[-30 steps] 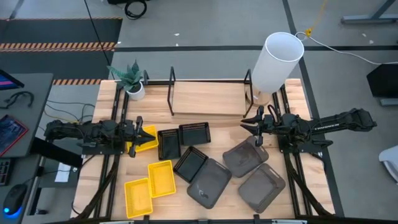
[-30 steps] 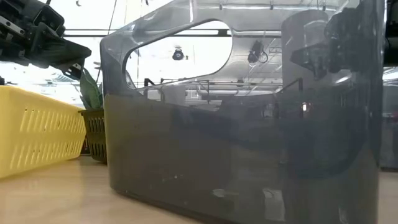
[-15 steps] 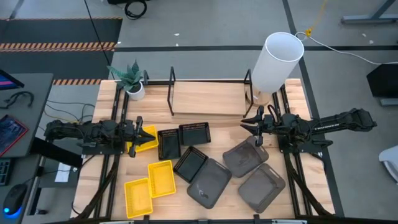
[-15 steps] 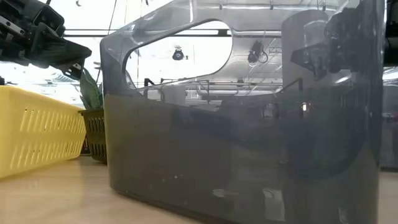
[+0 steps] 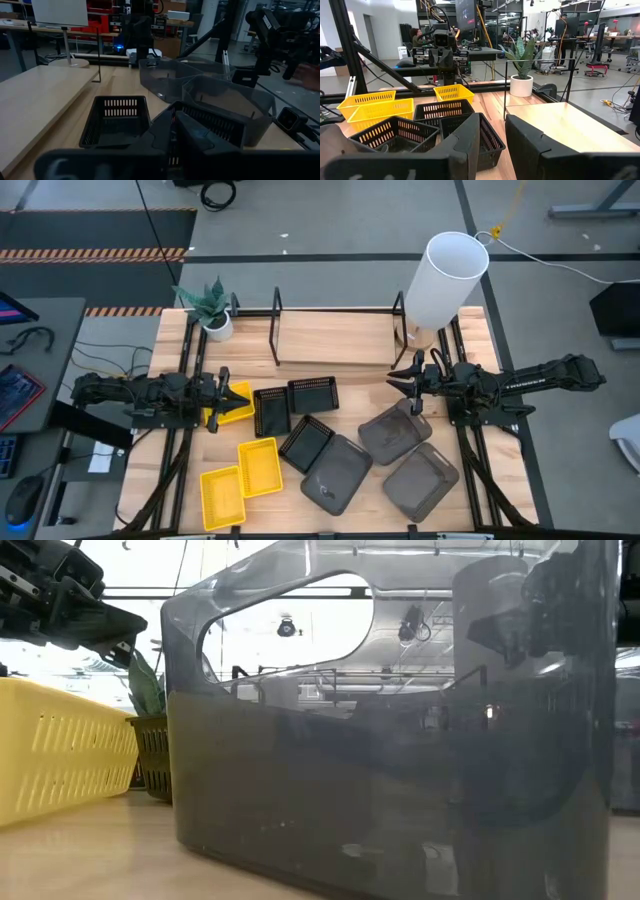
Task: Stack baskets on shelf by color
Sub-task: Stack the bottom right gray bin on the top gray bin
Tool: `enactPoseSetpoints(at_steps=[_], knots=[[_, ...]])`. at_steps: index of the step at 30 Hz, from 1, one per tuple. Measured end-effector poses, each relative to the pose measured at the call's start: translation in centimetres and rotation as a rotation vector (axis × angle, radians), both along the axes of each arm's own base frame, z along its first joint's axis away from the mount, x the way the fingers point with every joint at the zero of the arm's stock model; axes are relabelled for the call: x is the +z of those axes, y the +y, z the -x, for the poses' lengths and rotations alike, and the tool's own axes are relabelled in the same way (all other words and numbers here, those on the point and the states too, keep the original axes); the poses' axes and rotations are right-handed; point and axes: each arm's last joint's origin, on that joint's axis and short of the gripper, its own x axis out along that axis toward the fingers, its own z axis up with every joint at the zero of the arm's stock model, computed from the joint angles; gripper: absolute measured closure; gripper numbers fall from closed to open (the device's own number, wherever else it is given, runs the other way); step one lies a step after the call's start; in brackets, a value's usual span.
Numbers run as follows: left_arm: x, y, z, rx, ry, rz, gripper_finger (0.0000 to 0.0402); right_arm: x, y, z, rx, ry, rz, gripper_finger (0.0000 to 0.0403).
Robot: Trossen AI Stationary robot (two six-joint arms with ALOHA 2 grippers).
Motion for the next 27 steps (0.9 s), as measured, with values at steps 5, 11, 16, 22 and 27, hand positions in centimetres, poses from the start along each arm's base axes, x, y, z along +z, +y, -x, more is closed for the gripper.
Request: enactPoseSetpoints(at_steps=[5,11,16,22,27], knots=[[0.0,0.0,0.0,-0.001,0.0,0.0,0.0368,0.7,0.0,0.1,0.004,-0.077,-0.033,0.0302],[0.0,0.0,0.0,0.0,0.0,0.0,0.0375,3.1,0.0,0.7,0.01,-0.345,-0.058,0.0302],[0.0,0.0,0.0,0.0,0.0,0.0,0.0374,3.9,0.0,1.1,0.026,-0.44,-0.105,0.0302],[0.0,0.0,0.0,0.0,0.0,0.0,0.0366,3.6,0.0,1.0,0.063,-0.434,-0.248,0.0302],[0.0,0.0,0.0,0.0,0.0,0.0,0.0369,2.9,0.0,0.5,0.108,-0.324,-0.307,0.0307]])
